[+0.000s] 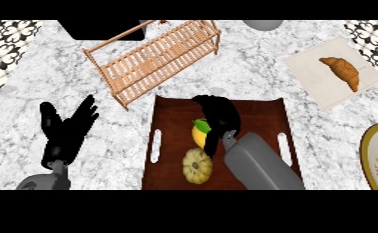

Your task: Pick the lemon from the tray and place it in the tiered shelf

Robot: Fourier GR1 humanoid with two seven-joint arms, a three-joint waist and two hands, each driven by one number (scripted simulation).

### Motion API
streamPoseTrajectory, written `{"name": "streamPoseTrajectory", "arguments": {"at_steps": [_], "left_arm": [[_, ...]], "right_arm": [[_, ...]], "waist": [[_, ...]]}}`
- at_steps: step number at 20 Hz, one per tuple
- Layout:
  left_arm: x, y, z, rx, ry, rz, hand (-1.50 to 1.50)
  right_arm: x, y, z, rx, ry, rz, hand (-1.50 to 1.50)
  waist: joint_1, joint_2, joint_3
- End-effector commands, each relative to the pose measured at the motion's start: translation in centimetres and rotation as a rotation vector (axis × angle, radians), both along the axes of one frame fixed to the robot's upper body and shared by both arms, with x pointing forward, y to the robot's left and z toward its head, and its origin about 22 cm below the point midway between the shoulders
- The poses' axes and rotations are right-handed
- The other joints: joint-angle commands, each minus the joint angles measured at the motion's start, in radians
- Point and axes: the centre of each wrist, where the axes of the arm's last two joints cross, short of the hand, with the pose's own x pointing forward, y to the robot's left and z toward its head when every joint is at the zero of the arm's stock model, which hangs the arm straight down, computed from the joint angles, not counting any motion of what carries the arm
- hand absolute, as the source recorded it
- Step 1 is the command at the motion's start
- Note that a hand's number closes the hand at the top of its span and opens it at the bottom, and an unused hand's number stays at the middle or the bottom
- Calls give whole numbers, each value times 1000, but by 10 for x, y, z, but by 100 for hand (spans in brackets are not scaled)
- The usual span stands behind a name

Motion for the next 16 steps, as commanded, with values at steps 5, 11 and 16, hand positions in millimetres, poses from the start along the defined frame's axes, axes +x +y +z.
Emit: {"name": "streamPoseTrajectory", "arguments": {"at_steps": [5,11,16], "left_arm": [[-19,-14,-1,-11,6,-1,0],[-4,-8,-14,-11,25,-5,0],[5,-3,-9,-6,-3,8,0]], "right_arm": [[-28,17,-28,-3,69,173,150],[-41,32,-3,105,-3,223,150],[-48,36,28,190,-97,353,150]], "waist": [[5,8,5],[-3,8,5],[-9,8,4]]}}
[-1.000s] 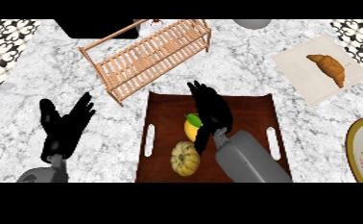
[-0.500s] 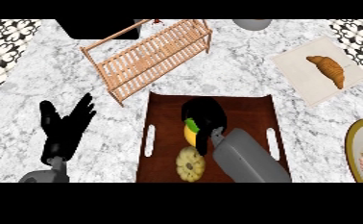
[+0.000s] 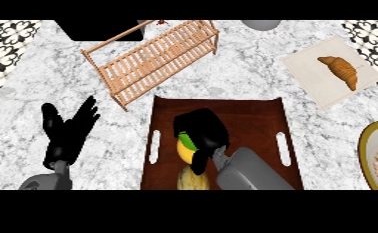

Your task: Pick the lemon from the tray and place it in the tiered shelf

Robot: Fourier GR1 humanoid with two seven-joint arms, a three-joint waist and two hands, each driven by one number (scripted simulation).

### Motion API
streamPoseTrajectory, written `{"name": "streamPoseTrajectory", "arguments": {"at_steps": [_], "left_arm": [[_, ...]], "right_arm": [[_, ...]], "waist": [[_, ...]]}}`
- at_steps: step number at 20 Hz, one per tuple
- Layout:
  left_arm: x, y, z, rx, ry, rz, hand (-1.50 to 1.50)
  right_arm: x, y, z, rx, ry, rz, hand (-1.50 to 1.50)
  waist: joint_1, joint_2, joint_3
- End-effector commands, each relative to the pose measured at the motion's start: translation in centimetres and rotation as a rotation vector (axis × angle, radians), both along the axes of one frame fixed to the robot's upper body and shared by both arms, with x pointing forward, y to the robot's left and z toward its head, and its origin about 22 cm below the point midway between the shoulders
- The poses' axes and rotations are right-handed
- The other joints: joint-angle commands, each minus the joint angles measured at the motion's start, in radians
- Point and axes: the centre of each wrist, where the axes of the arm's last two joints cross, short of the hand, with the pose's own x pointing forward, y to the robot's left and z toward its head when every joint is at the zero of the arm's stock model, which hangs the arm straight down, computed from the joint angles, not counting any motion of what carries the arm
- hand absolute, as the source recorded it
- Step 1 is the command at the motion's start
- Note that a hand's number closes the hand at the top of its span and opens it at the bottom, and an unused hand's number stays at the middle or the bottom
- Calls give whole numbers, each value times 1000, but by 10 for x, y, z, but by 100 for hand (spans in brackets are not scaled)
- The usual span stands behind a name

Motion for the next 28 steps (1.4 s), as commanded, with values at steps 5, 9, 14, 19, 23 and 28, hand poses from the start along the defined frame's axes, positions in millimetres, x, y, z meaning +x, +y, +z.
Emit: {"name": "streamPoseTrajectory", "arguments": {"at_steps": [5,9,14,19,23,28], "left_arm": [[5,-23,6,6,4,-10,0],[3,-2,0,-10,14,8,0],[-7,3,-3,-3,15,22,0],[2,2,-6,2,13,3,0],[-1,10,2,2,18,-9,0],[-9,-9,-1,5,10,-17,0]], "right_arm": [[-39,40,54,142,77,307,150],[-52,43,107,288,-90,296,150],[-68,15,165,363,-234,165,150],[-54,-2,243,380,-295,104,150],[-39,0,293,429,-330,36,150],[1,2,322,463,-289,-31,150]], "waist": [[14,8,4],[5,7,3],[-9,4,4],[-3,8,3],[10,7,3],[15,9,3]]}}
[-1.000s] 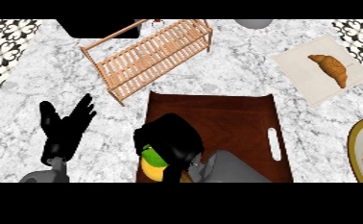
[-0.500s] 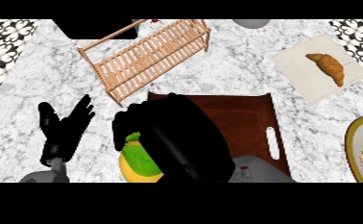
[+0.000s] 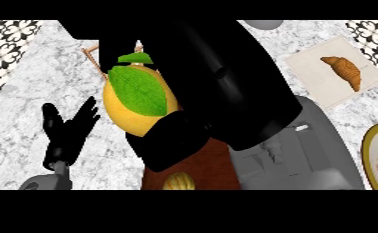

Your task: Pick the lemon from the tray and place it in the tiered shelf

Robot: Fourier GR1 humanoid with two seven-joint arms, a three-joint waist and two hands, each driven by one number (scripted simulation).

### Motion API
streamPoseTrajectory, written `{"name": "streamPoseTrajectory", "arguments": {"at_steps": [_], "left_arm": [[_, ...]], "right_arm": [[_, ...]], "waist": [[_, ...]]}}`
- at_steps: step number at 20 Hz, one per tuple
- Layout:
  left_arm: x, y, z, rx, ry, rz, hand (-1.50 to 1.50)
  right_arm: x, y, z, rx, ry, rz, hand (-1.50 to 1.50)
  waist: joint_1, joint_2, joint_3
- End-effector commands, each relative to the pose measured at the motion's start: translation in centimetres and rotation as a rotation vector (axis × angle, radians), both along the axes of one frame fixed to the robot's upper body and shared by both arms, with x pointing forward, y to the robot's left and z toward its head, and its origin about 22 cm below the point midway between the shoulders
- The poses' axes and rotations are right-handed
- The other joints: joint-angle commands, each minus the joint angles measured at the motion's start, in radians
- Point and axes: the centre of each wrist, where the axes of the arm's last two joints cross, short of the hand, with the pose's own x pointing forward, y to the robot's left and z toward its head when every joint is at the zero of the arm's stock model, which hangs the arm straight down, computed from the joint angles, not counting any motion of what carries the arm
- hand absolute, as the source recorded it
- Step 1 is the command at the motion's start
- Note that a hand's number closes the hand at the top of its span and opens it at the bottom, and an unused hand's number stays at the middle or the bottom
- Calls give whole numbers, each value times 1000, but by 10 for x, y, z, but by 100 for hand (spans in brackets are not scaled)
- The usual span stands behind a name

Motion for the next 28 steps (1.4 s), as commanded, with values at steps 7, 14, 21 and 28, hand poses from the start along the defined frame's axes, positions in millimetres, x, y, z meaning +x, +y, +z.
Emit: {"name": "streamPoseTrajectory", "arguments": {"at_steps": [7,14,21,28], "left_arm": [[-8,8,-5,-11,-28,-17,0],[3,-4,8,6,-21,9,0],[11,-8,15,-1,-12,-17,0],[0,-17,2,2,-35,-45,0]], "right_arm": [[62,3,55,61,21,-77,150],[118,-3,67,29,9,-55,150],[143,30,37,-66,-23,-25,150],[169,33,23,-79,-34,-68,150]], "waist": [[6,3,0],[15,7,0],[18,9,-1],[30,14,-1]]}}
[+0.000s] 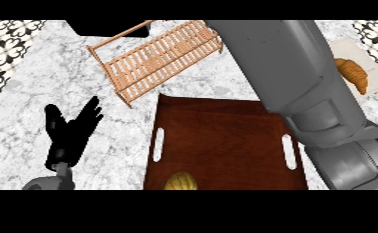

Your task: Pick the lemon from the tray and place it in the tiered shelf

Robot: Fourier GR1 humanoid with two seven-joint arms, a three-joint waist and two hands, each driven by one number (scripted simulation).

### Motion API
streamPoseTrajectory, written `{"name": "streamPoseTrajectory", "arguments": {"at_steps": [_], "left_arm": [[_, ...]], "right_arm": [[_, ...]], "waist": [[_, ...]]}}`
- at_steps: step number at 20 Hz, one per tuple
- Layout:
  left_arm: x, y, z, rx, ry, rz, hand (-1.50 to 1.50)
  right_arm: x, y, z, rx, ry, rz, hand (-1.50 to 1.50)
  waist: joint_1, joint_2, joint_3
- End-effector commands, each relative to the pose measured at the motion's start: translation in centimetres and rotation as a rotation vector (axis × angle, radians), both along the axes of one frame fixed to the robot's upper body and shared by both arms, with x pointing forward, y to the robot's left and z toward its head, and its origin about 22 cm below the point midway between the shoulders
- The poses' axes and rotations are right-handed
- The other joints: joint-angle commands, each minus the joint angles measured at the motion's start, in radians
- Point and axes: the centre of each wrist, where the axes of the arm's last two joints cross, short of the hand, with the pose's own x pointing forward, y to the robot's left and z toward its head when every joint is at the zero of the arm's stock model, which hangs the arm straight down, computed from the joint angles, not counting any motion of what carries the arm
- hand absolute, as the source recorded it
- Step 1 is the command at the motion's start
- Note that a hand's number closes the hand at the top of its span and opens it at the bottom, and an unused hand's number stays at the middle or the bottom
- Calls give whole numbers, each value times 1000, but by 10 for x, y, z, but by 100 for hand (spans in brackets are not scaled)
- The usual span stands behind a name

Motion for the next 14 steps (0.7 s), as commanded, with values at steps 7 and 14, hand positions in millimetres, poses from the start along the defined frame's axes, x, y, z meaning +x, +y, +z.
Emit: {"name": "streamPoseTrajectory", "arguments": {"at_steps": [7,14], "left_arm": [[9,-8,4,2,1,-13,0],[17,10,13,17,-18,15,0]], "right_arm": [[24,10,-25,22,-43,-27,150],[29,10,-28,30,-57,29,150]], "waist": [[16,7,0],[16,7,0]]}}
